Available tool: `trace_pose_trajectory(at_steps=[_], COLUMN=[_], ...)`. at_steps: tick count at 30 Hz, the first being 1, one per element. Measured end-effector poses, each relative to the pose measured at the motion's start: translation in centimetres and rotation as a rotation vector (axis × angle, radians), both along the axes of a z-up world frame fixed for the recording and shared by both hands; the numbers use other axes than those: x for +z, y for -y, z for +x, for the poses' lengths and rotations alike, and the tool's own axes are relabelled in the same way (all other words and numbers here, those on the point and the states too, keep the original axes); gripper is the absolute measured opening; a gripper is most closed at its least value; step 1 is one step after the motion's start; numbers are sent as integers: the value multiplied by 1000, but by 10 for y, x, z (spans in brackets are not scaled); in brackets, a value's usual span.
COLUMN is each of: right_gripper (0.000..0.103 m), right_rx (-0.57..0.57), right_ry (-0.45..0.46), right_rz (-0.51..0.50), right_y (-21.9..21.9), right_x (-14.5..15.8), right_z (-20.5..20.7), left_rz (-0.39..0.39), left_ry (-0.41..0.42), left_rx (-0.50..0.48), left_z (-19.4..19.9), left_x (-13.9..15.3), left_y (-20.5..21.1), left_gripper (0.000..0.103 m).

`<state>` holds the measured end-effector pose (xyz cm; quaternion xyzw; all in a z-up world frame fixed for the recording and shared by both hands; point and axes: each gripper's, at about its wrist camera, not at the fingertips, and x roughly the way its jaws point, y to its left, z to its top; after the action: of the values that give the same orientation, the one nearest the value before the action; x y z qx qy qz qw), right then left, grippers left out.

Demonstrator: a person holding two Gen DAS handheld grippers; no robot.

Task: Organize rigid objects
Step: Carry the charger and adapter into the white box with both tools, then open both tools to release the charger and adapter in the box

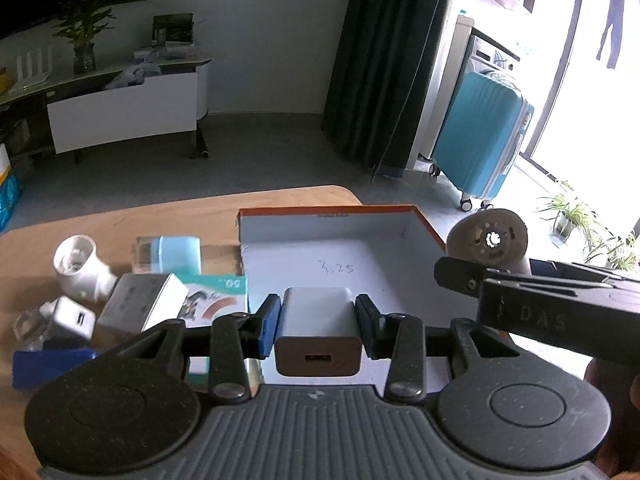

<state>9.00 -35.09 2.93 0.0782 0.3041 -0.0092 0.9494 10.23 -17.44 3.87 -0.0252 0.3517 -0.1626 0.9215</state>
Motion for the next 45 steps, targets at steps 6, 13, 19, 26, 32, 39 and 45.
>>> trace_pose_trajectory(at_steps=[6,13,19,26,32,39,45], right_gripper=[74,74,74,75,78,80,80], right_rx=[5,16,13,-6,-18,-52,-45], right_ry=[-27,-90,-129,-141,-127,-42,4], right_rz=[19,22,21,20,15,70,98], right_y=[10,17,23,29,35,51,57], right_x=[-6,-21,-31,-37,-40,-24,-12], right_z=[21,49,67,84,94,86,74], left_rz=[14,24,29,27,24,-28,-40], left_ry=[-3,-24,-52,-79,-98,-123,-105], left_rx=[-7,0,0,3,2,-36,-24], left_z=[13,33,46,60,71,82,73], left_x=[-2,-9,-18,-28,-34,-35,-23], left_y=[12,20,27,33,44,59,51], left_gripper=[41,41,41,41,41,42,66])
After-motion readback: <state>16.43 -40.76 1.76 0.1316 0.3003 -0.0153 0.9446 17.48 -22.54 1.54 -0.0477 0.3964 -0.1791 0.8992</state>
